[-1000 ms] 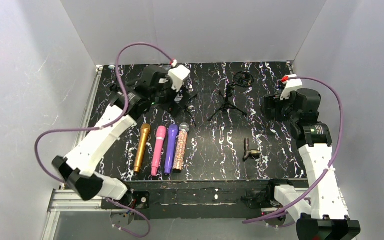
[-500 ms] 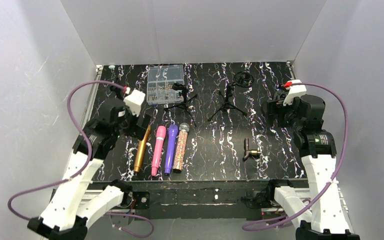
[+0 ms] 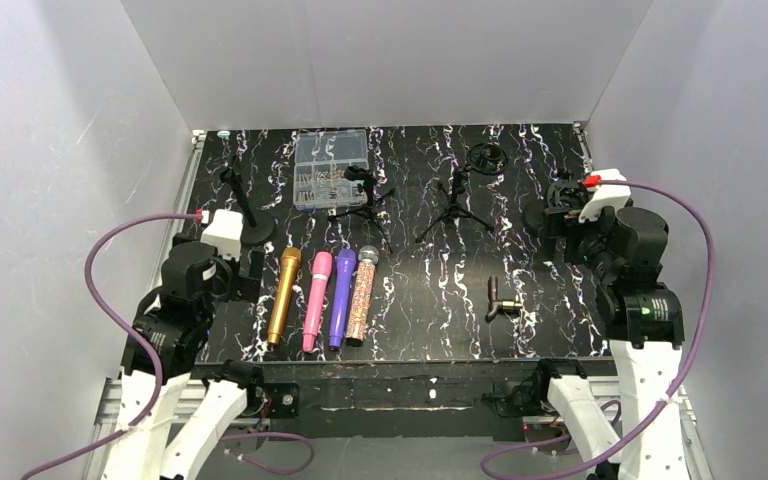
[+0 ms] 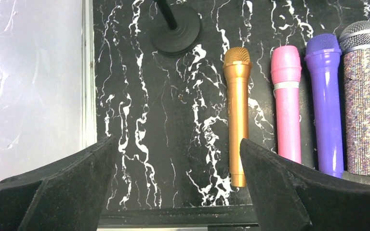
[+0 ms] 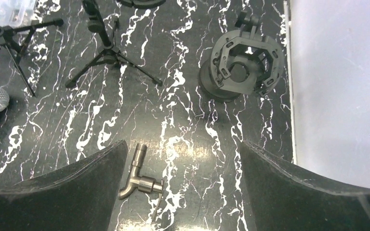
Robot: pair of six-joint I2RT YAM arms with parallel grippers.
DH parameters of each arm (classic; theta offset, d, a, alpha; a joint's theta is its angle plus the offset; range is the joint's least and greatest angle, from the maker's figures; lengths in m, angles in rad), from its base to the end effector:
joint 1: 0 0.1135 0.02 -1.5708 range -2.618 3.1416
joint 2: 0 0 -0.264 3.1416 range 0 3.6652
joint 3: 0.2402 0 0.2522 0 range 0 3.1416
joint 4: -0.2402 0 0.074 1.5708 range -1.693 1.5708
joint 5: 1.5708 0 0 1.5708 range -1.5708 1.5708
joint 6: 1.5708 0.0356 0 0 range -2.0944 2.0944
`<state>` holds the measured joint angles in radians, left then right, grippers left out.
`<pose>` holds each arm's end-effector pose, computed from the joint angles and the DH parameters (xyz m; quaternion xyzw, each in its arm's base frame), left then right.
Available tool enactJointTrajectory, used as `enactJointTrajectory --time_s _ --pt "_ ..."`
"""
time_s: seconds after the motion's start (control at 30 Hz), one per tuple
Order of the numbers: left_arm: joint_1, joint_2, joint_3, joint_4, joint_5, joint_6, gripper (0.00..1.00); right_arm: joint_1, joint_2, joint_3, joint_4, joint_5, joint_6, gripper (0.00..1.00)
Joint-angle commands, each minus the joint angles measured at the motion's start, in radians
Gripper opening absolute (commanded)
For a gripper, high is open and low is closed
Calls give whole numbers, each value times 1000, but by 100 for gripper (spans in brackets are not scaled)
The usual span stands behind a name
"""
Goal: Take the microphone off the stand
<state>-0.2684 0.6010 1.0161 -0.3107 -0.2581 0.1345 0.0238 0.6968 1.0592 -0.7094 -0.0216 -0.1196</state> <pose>0.1085 -0.0204 0.4278 0.0391 0.6694 0.0366 0.7410 0.1283 0.0038 0.3886 -0.0648 0.8160 -0.0187 0.5742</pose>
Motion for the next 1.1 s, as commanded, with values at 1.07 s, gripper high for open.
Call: enactJointTrajectory --time_s 1.07 --pt "122 -25 -88 29 -34 -166 99 -254 -138 65 17 -135 67 96"
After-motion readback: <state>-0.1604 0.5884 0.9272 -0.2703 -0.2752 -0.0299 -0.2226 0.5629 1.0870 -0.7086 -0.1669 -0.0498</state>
